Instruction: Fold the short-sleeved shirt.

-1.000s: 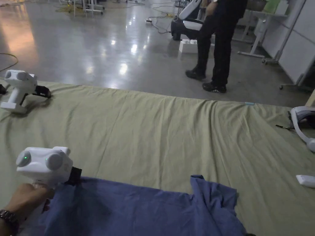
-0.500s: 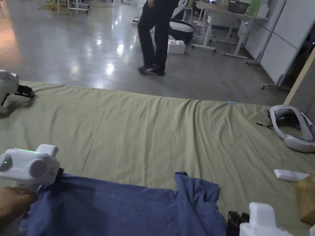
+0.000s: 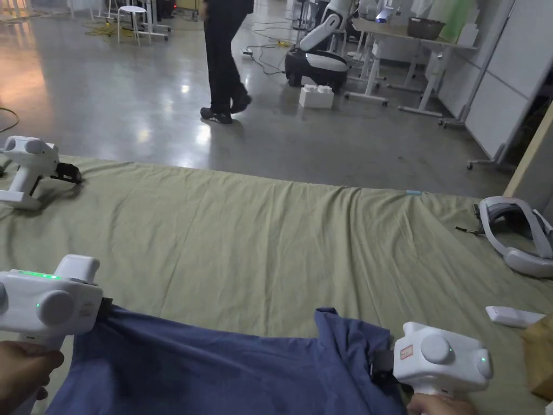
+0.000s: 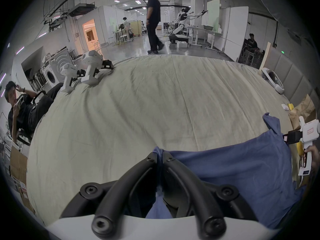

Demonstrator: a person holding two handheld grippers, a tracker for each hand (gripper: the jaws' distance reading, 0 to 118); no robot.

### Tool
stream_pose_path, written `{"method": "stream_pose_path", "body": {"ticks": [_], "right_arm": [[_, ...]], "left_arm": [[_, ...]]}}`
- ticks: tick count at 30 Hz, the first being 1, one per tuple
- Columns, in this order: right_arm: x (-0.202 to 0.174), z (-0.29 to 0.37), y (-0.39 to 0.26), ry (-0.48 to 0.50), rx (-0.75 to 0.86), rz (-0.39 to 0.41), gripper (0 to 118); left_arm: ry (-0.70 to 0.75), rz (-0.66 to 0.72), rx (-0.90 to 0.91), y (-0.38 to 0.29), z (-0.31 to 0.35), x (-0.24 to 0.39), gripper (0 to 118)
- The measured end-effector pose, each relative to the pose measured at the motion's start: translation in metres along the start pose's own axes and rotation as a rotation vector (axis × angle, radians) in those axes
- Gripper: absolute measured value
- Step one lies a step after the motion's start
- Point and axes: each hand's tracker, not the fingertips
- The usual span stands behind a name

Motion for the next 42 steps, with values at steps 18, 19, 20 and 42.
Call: {"method": "stream_pose_path", "body": {"ticks": [18, 19, 20, 42], "right_arm": [[-0.009, 0.09, -0.015, -0.021, 0.367, 0.127, 5], [-0.008, 0.102, -0.014, -0.015, 0.399, 0.135, 5], [-0.009, 0.115, -0.012, -0.015, 0.421, 0.145, 5], [-0.049, 0.392, 0.051, -0.033, 0.904, 0.229, 5]], "left_arm": [[0.017, 0.023, 0.083, -0.002, 0.054, -0.005, 7], [0.01, 0.035, 0.098, 0.0, 0.064, -0.005, 7], [0.004, 0.044, 0.113, 0.003, 0.074, -0.007, 7], [0.07, 0.082, 0.448, 0.119, 0.281, -0.051, 7]]}}
